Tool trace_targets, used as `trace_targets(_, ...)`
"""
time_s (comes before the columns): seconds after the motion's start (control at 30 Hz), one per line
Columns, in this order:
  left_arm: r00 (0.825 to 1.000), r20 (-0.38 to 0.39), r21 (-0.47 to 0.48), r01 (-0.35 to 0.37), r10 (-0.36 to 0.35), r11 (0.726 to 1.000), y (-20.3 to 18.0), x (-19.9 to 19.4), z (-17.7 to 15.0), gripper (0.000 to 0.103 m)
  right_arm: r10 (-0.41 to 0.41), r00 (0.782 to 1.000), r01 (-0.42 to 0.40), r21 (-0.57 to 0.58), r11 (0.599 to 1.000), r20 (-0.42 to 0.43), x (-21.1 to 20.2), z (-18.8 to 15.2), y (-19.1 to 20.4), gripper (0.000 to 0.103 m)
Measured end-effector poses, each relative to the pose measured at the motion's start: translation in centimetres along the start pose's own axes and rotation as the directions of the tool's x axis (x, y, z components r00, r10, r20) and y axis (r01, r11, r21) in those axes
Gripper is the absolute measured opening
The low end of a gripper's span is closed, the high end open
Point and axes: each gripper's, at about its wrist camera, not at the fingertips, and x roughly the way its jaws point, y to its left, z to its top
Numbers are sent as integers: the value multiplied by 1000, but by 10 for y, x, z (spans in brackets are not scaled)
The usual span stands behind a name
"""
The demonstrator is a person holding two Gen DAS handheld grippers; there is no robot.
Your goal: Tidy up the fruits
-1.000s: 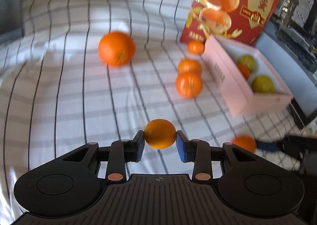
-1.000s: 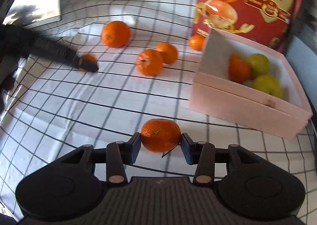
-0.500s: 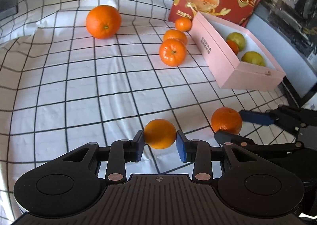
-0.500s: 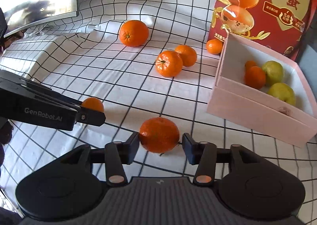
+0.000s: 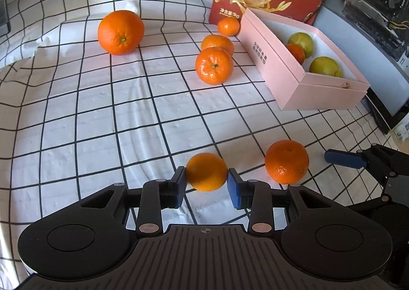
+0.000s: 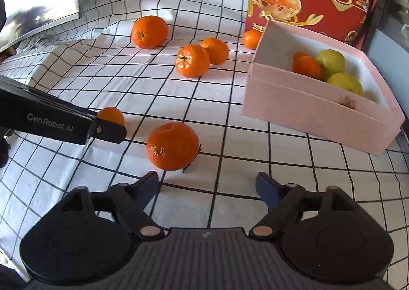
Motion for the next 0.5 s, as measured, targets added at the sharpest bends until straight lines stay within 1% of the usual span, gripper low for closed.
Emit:
trace_targets(0.03, 1000, -1, 1, 0, 0, 1000, 0, 0, 0, 40, 0, 1000, 0, -2, 1000, 2, 0, -1, 0, 87)
trace_targets(0.1, 1000, -5, -7, 6, -6, 1000, 1, 1, 1, 40, -2, 1000, 2, -1, 1000, 4, 0, -2, -1, 92)
trace_targets(0.23, 1000, -8, -21, 27, -27, 999, 5, 2, 3, 40, -6, 1000, 6, 7, 1000, 2, 0, -4, -3, 97)
trace_targets(0.33, 1000, -4, -22, 29, -29, 999, 4, 3, 4, 40, -8, 1000, 8, 13, 1000, -7, 0, -5, -4, 103)
trace_targets(0.5, 999, 16, -66, 38, -38, 997, 6, 2, 2, 39, -22, 999, 23, 36, 999, -23, 0, -5, -5, 103)
